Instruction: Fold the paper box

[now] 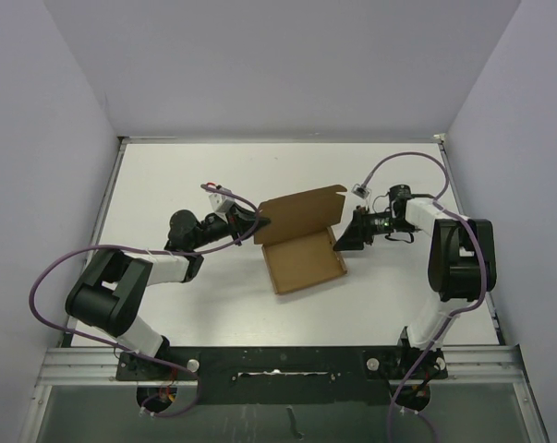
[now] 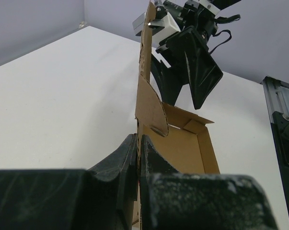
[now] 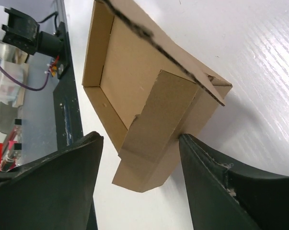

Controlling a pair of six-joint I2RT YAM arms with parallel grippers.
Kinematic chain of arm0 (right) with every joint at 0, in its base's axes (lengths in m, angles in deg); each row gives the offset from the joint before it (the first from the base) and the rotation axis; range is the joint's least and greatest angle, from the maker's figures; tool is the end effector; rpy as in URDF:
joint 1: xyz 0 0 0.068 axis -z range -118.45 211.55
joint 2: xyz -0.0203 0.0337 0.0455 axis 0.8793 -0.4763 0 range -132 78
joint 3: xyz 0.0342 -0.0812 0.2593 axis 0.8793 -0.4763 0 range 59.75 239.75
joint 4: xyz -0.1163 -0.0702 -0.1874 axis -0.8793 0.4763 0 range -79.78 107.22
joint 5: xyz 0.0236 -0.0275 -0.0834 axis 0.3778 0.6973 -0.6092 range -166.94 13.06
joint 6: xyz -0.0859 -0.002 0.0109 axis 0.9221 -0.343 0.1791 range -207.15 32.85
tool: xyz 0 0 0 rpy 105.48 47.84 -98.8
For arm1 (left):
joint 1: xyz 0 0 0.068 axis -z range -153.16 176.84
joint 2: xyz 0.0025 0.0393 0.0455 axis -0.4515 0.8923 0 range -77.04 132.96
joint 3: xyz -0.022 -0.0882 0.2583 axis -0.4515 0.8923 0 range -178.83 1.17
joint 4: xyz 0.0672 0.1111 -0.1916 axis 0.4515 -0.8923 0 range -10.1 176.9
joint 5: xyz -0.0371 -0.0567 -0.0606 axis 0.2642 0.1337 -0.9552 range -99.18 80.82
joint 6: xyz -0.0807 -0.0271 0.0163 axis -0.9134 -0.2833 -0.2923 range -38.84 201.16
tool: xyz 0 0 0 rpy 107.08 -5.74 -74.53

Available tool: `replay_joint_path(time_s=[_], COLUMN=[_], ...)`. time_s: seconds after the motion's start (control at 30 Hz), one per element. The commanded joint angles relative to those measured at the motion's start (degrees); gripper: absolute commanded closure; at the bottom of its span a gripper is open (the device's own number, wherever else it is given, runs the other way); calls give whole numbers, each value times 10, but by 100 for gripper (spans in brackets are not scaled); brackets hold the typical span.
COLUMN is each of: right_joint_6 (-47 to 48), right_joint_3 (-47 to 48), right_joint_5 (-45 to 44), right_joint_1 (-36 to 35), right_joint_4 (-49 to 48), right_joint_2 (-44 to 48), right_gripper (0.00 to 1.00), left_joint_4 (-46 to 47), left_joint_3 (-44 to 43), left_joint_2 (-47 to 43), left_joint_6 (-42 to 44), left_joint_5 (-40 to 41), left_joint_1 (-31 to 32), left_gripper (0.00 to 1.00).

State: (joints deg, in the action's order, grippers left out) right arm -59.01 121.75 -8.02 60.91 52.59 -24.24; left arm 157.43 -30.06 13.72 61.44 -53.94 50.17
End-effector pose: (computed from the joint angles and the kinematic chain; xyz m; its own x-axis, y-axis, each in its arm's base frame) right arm 0.2896 0.0748 0.1802 -0.8159 -0.1789 -0.5498 -0.5771 0.3106 0.7554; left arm 0.2626 -0.1718 0.2501 -0.1443 -0.1988 -0.9694 0.9212 0.3307 -0.2049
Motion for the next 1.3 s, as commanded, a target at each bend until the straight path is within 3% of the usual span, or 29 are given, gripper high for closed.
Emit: replay_joint_path(time_s=[0.0, 0.2, 0.5, 0.73, 0.83, 1.03, 1.27], right_joint_6=[-12, -63, -113, -113, -110, -109, -114], right_joint_3=[11, 1, -7, -7, -8, -8, -14], right_joint_5=[72, 57, 98, 41, 4, -14, -89], right_joint_1=[15, 16, 17, 11, 6, 0, -21], right_joint_4=[3, -33, -70, -75, -74, -76, -93], right_joint_2=[-16, -30, -55, -56, -53, -48, -27], right_gripper=[35, 49, 55, 79, 77, 61, 60], left_joint_4=[39, 38, 38, 37, 37, 37, 35], left_joint_3=[1, 0, 0, 1, -1, 0, -1], left_joint_2=[-24, -23, -25, -26, -27, -27, -27], left_joint_6=[-4, -4, -5, -6, -7, -9, -8], left_joint_5=[6, 7, 7, 8, 8, 10, 15], left_joint_1=[-2, -2, -2, -1, -1, 1, 8], left_gripper=[100, 100, 100, 100, 100, 100, 100])
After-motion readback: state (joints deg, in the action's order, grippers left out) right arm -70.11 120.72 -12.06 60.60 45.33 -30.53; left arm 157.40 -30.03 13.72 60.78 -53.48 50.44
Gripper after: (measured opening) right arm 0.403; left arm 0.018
